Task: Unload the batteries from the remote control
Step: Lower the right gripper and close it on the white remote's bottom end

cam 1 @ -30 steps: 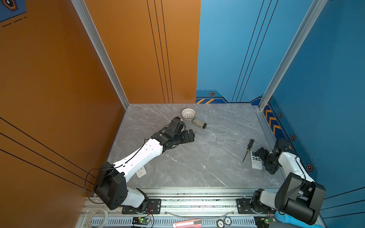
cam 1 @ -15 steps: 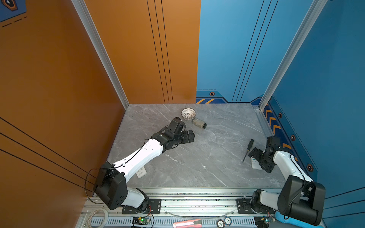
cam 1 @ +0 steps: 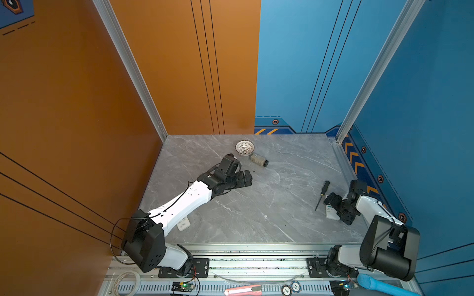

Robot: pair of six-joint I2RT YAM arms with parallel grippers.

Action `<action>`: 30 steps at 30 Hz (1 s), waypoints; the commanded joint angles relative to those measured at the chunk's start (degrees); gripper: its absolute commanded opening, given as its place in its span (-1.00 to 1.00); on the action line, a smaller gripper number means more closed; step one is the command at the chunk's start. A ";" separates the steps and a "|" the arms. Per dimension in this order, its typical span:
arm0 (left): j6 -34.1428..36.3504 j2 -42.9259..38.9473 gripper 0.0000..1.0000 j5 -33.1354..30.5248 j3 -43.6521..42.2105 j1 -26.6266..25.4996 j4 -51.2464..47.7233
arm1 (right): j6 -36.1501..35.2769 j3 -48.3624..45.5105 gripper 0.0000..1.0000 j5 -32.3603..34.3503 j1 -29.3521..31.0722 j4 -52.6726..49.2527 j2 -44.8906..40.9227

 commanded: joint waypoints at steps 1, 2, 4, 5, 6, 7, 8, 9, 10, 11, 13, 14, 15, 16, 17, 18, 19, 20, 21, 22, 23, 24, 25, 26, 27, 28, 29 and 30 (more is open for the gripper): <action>-0.15 -1.18 0.96 0.46 -1.35 0.32 0.12 | 0.94 -1.48 1.00 -3.30 1.98 1.95 -1.93; -0.16 -1.26 0.96 0.46 -1.48 0.42 0.25 | 0.96 -1.57 1.00 -3.22 2.64 1.36 -2.14; -0.25 -1.19 0.96 0.53 -1.82 0.49 0.31 | 0.71 -1.40 1.00 -2.64 4.09 -0.27 -2.10; -0.42 -1.10 0.96 0.57 -1.97 0.57 0.31 | 0.90 -1.57 1.00 -2.37 4.45 -0.71 -2.30; -0.55 -0.93 0.96 0.70 -1.97 0.64 0.31 | 1.26 -1.85 1.00 -1.74 4.69 -1.06 -2.85; -0.56 -0.77 0.96 0.94 -1.92 0.62 0.42 | 1.75 -1.80 1.00 -0.59 5.00 -1.92 -3.25; -0.68 -0.62 0.96 1.07 -1.85 0.62 0.38 | 2.10 -1.64 1.00 1.01 5.10 -3.10 -3.30; -0.60 -0.44 0.96 1.07 -1.75 0.62 0.38 | 2.71 -1.42 1.00 2.02 5.14 -3.95 -3.09; -0.56 -0.28 0.96 1.21 -1.62 0.76 0.35 | 3.28 -0.90 1.00 3.21 5.33 -4.97 -2.71; -0.57 -0.14 0.96 1.28 -1.54 0.71 0.36 | 3.56 -0.09 1.00 4.81 5.81 -6.32 -2.03; -0.40 0.19 0.96 1.43 -1.11 0.78 0.39 | 3.59 1.52 1.00 9.18 7.47 -8.76 -1.19; -0.37 0.26 0.96 1.56 -0.97 0.79 0.40 | 3.47 1.95 0.98 9.88 7.90 -9.30 -1.10; -0.33 0.28 0.96 1.68 -0.91 0.86 0.40 | 3.65 2.45 0.96 10.78 8.40 -10.12 -1.36; -0.31 0.39 0.96 1.76 -0.93 0.80 0.34 | 4.20 2.85 0.95 11.98 8.81 -10.99 -1.84; -0.29 0.49 0.96 1.86 -0.83 0.88 0.37 | 4.73 3.03 0.94 12.99 9.14 -11.74 -2.35; -0.21 0.54 0.96 2.09 -0.70 0.90 0.39 | 5.05 3.08 0.93 13.51 9.20 -12.14 -2.98; -0.20 0.66 0.96 2.20 -0.63 0.88 0.40 | 5.29 2.89 0.92 13.90 9.35 -12.28 -3.70; -0.20 0.67 0.96 2.20 -0.60 0.88 0.39 | 5.42 2.71 0.91 14.28 9.32 -12.15 -4.02; -0.21 0.89 0.96 2.22 -0.61 1.00 0.36 | 5.52 2.54 0.91 14.75 9.25 -11.96 -4.04; -0.20 1.14 0.96 2.20 -0.50 0.97 0.37 | 5.31 2.51 0.89 14.68 9.19 -11.43 -3.84; -0.20 1.39 0.96 2.41 -0.32 0.97 0.34 | 5.17 2.27 0.88 14.73 9.23 -11.01 -3.44; -0.18 1.75 0.96 2.62 -0.16 1.04 0.40 | 5.08 2.32 0.87 14.74 9.22 -10.81 -2.93; -0.07 2.00 0.96 2.90 0.16 0.97 0.39 | 4.94 2.26 0.87 14.87 9.11 -10.41 -2.49; 0.05 2.26 0.96 3.05 0.33 1.02 0.32 | 4.70 2.25 0.87 14.67 9.10 -9.83 -2.15; 0.10 2.38 0.96 3.11 0.54 0.97 0.38 | 4.41 2.12 0.86 13.90 9.04 -8.83 -1.95; 0.21 2.62 0.96 3.26 0.74 0.97 0.39 | 4.25 2.15 0.86 13.23 9.03 -7.97 -1.83; 0.18 2.76 0.96 3.39 0.80 1.05 0.40 | 4.05 2.29 0.86 12.66 9.05 -7.45 -1.47; 0.16 2.84 0.96 3.37 0.90 1.06 0.36 | 4.02 2.53 0.88 12.56 9.06 -7.19 -1.06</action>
